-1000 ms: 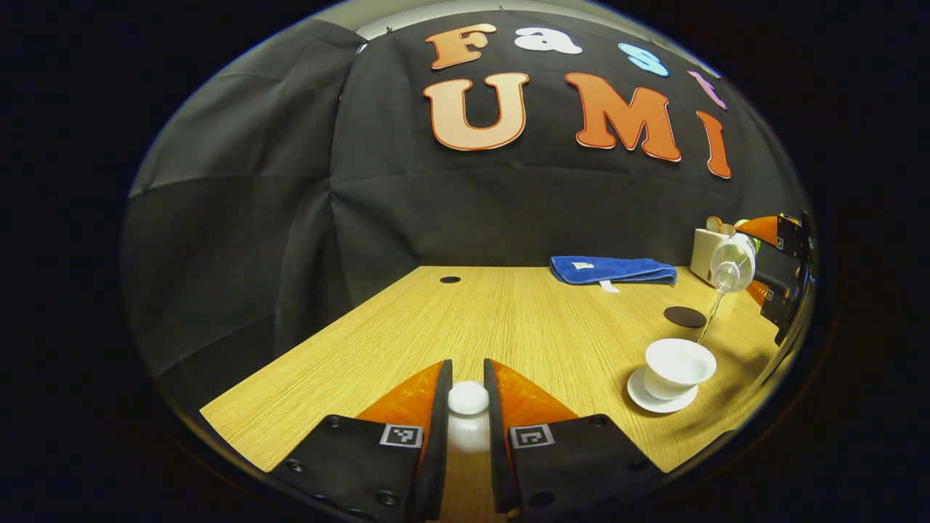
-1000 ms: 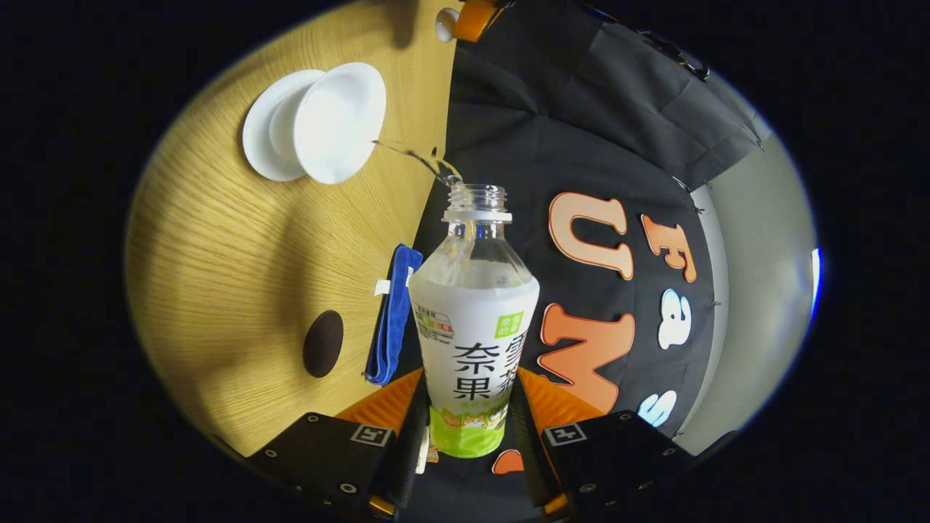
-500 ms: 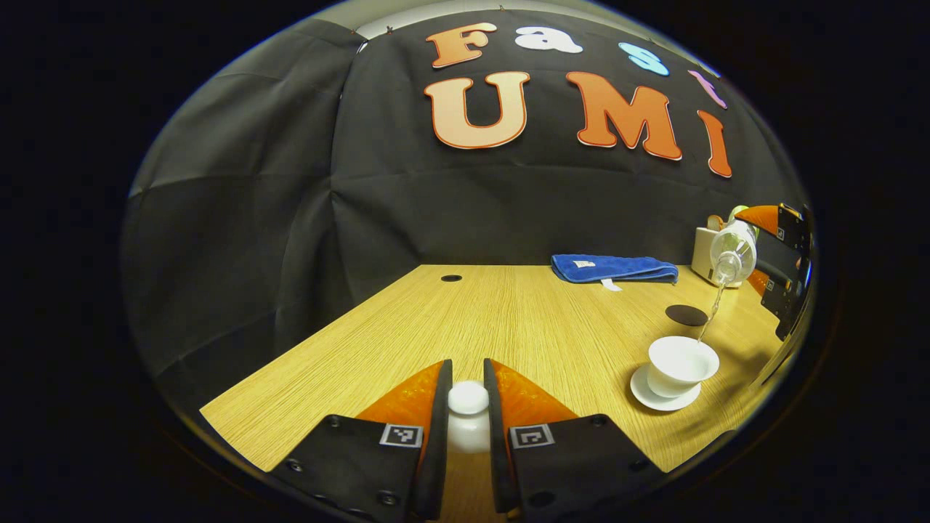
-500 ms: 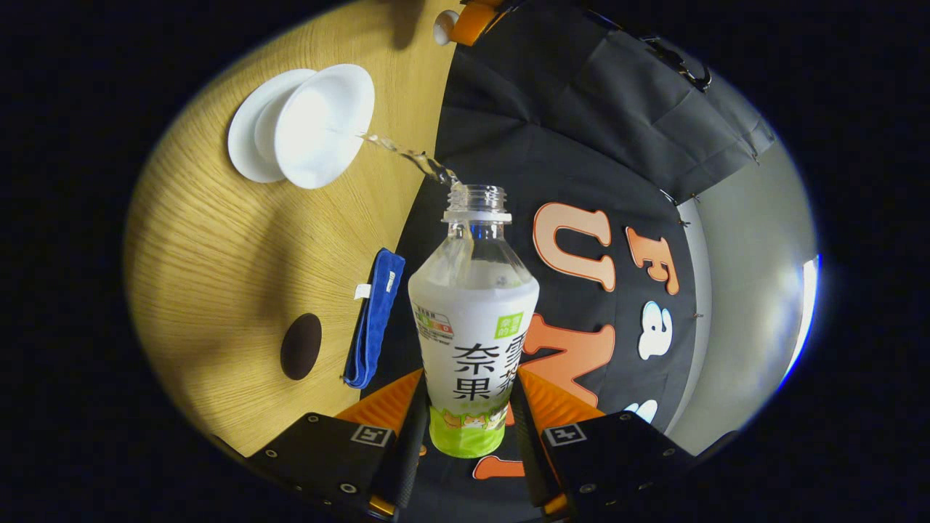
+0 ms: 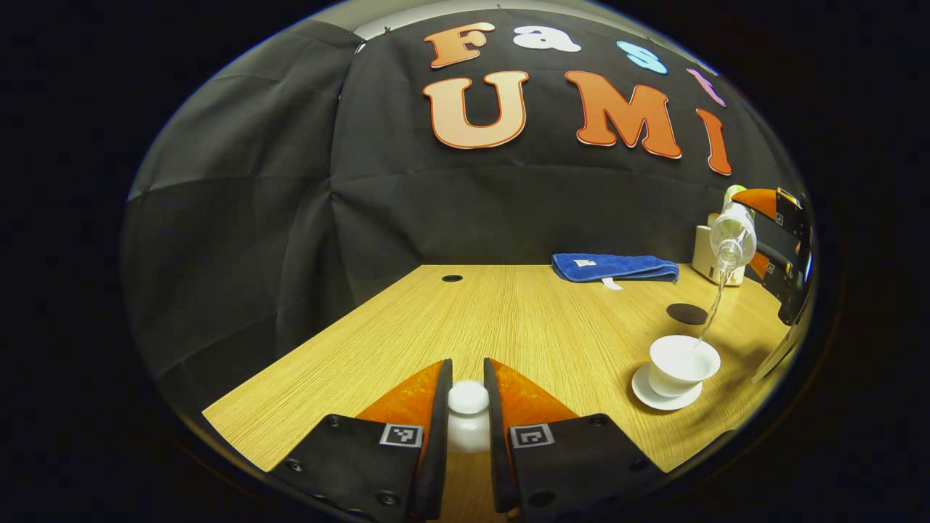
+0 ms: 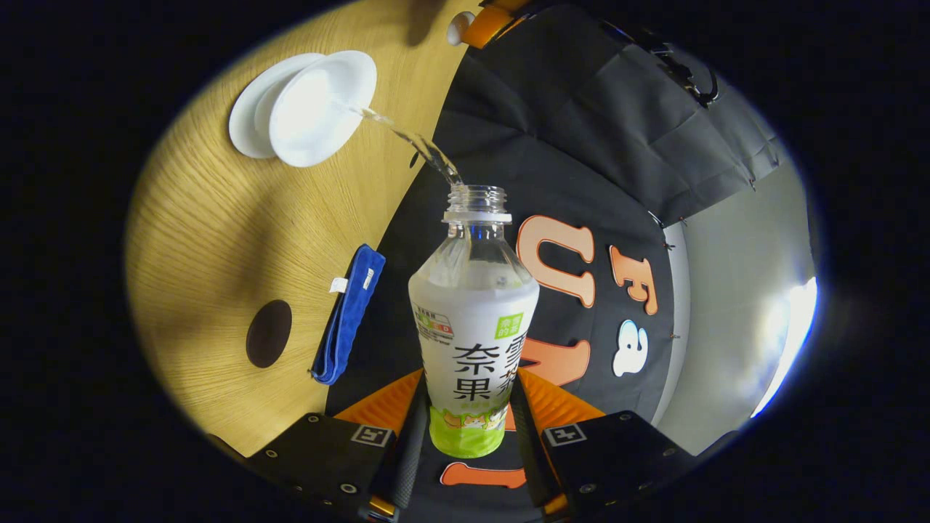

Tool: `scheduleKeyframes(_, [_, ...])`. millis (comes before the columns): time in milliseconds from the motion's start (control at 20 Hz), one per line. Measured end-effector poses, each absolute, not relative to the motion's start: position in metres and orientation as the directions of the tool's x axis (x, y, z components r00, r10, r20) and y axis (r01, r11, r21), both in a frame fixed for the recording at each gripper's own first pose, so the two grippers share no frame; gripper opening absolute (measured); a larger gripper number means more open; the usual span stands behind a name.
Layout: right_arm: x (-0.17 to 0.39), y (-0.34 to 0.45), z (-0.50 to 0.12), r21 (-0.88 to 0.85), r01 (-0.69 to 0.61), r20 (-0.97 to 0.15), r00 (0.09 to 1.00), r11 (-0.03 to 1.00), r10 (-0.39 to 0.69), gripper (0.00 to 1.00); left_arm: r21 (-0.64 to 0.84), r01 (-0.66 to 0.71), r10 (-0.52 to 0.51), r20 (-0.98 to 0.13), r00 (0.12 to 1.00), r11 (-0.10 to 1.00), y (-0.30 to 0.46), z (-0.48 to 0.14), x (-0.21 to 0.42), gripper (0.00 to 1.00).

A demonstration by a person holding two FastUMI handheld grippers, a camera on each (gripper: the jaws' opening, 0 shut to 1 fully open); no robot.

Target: Open the teacup lid with one hand, grasp the water bottle and pour water into the teacup with the other hand; after pouring, place the water bottle on the coaster and then close the teacup lid.

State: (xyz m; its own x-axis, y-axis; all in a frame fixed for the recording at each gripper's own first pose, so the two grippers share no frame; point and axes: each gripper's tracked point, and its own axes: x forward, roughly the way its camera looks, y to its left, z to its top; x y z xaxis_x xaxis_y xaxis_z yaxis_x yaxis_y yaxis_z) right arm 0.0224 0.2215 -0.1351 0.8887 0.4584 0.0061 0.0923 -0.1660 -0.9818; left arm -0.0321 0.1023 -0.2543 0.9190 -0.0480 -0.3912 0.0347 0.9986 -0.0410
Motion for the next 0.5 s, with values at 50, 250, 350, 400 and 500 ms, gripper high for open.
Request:
scheduleKeyframes(50, [0.024,0.222,-0.135,-0.981,0.099,0.010,0.887,-0.169,0.462,0.61,-0.041,0.038,-0.051,-0.390,0.920,0.998,0.102,-0.254,-0.031,0.30])
scheduleKeyframes(250, [0.025,0.226,-0.131,-0.980,0.116,0.026,0.879,-0.161,0.477,0.61,-0.033,0.037,-0.047,-0.381,0.923,0.999,0.103,-0.250,-0.029,0.31])
scheduleKeyframes(350, [0.026,0.228,-0.126,-0.976,0.140,0.043,0.872,-0.165,0.488,0.61,-0.033,0.039,-0.048,-0.374,0.926,0.999,0.103,-0.246,-0.029,0.30])
scheduleKeyframes(400, [0.027,0.228,-0.125,-0.975,0.149,0.049,0.870,-0.166,0.491,0.61,-0.031,0.041,-0.050,-0.371,0.927,0.999,0.103,-0.244,-0.029,0.30])
scheduleKeyframes(500, [0.027,0.228,-0.123,-0.973,0.159,0.057,0.867,-0.166,0.495,0.58,-0.029,0.042,-0.050,-0.369,0.928,0.999,0.102,-0.243,-0.029,0.30])
